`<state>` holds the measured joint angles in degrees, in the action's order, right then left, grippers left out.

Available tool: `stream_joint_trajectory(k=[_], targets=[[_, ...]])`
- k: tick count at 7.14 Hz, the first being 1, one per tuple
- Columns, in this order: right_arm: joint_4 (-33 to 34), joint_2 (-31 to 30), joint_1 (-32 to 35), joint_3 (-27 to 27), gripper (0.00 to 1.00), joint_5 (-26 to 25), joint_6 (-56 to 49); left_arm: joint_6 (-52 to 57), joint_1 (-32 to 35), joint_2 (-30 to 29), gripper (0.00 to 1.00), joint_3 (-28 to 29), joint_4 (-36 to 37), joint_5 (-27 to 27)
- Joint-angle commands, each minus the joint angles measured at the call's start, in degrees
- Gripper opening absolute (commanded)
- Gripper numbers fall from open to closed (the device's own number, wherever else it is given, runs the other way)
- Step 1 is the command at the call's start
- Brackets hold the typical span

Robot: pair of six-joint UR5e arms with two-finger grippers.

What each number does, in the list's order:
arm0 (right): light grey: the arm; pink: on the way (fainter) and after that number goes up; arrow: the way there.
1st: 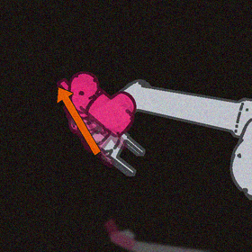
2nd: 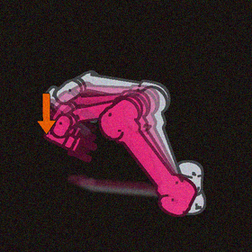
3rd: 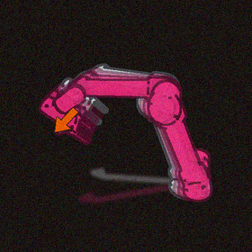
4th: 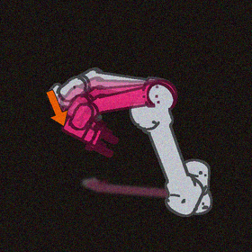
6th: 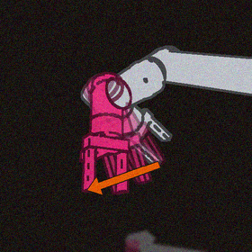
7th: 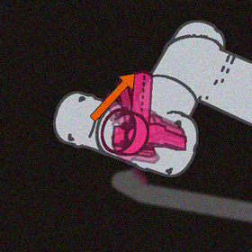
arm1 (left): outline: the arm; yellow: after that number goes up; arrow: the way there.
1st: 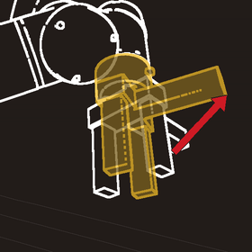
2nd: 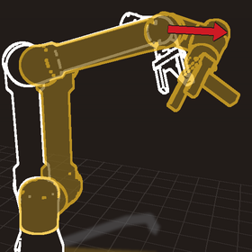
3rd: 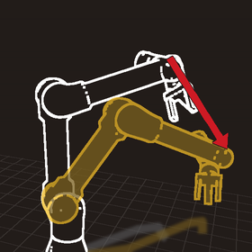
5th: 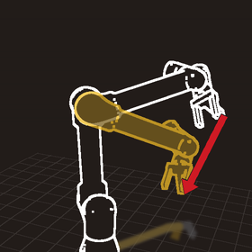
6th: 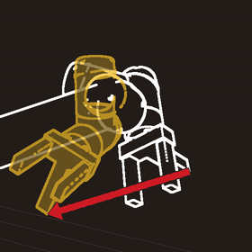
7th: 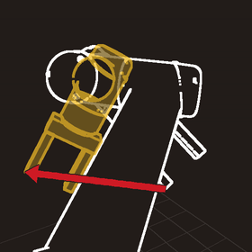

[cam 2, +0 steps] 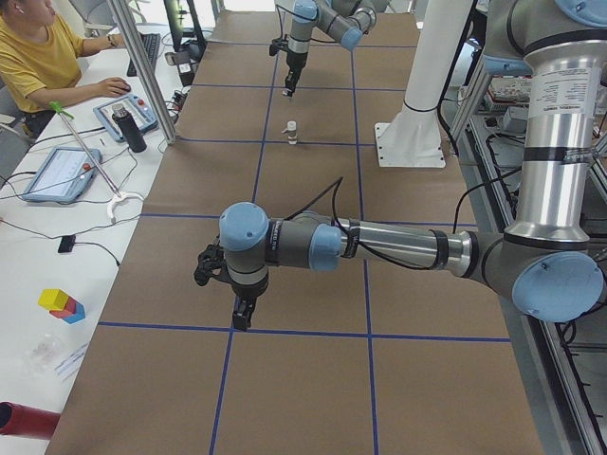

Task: Assemble PPR valve and pipe with both arms
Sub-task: 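Lift the chrome valve and carry it above the white fitting, then lower the chrome valve onto the white fitting and press it in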

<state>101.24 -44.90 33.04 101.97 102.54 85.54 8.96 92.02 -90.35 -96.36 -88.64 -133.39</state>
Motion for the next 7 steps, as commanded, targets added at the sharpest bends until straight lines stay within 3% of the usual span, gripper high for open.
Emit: stream_joint_trajectory(k=[1, 7], targets=[[-0.08, 4.02, -2.88, -3.79, 0.00, -2.86, 4.54, 0.00, 0.00, 0.09, 1.00, 0.11, -0.83, -0.03], [-0.87, 5.61, -3.95, -7.84, 0.00, -5.51, 4.73, 0.00, 0.00, 0.09, 1.00, 0.12, -0.83, 0.06]])
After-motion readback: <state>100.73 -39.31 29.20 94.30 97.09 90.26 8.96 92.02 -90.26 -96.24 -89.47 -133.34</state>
